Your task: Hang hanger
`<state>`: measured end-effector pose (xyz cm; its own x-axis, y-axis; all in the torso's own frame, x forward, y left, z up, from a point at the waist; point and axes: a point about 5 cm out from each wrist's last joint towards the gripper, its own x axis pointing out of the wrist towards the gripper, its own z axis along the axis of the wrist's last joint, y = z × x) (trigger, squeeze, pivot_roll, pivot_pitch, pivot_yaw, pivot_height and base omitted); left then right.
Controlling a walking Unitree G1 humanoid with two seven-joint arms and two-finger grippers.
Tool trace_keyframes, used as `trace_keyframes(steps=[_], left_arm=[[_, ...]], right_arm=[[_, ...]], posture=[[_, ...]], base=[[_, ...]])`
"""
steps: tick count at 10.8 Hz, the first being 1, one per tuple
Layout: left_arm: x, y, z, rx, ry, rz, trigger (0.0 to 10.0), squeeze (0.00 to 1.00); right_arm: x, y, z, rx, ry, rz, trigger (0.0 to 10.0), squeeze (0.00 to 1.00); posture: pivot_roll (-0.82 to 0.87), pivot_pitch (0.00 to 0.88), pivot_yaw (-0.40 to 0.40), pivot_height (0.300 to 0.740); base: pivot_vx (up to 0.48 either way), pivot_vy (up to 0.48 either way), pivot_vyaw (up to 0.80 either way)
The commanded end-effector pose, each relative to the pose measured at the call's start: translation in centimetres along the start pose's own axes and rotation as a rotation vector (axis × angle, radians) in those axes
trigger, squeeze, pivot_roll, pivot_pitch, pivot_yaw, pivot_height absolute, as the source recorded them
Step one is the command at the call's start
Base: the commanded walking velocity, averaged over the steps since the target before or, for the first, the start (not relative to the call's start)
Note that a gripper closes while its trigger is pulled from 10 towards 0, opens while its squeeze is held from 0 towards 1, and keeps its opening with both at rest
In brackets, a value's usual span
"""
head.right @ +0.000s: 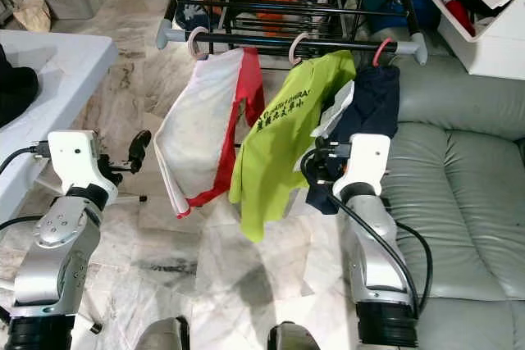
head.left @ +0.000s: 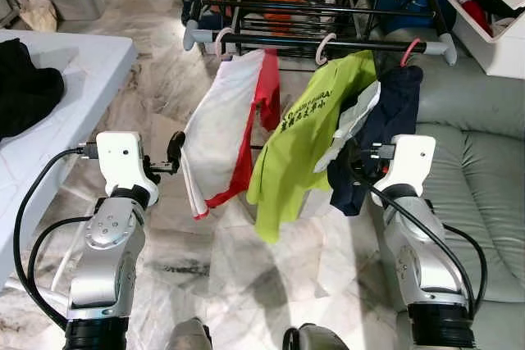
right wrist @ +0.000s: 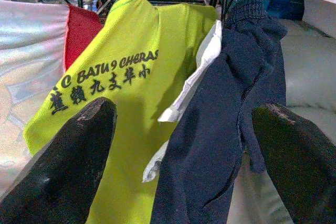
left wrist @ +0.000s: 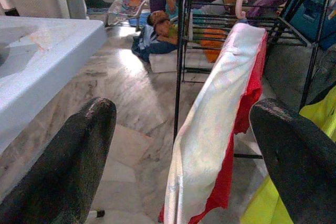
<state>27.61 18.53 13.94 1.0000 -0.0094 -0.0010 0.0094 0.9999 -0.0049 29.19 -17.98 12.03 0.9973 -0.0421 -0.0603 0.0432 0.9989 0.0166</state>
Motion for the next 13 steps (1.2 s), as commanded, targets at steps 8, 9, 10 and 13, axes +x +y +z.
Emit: trace_keyframes(steps=[8, 9, 10, 13], left_arm=[[0.1, -0.9, 0.8, -0.015, -0.018, -0.082, 10.0, 0.00], [0.1, -1.0, 0.8, -0.013, -0.019, -0.090, 10.0, 0.00], [0.1, -1.3, 0.8, -0.008, -0.021, -0.107, 10.0, 0.00], [-0.1, -1.8, 1.0, -0.004, -0.029, -0.134, 10.0, 0.00]], right_arm=[[0.0, 0.0, 0.0, 0.017, -0.003, -0.036, 10.0, 0.00], [0.0, 0.0, 0.0, 0.015, -0.005, -0.037, 10.0, 0.00], [0.1, -0.2, 0.0, 0.011, -0.008, -0.046, 10.0, 0.00], [0.4, -0.4, 0.3, 0.009, -0.017, -0.084, 10.0, 0.00]], posture=[[0.01, 0.113, -0.004, 0.740], [0.01, 0.113, -0.004, 0.740], [0.01, 0.114, -0.003, 0.740], [0.02, 0.118, -0.004, 0.740]], base=[[0.117, 0.159, -0.45], [0.349, 0.330, 0.00], [0.394, 0.274, 0.00], [0.467, 0.000, -0.18]])
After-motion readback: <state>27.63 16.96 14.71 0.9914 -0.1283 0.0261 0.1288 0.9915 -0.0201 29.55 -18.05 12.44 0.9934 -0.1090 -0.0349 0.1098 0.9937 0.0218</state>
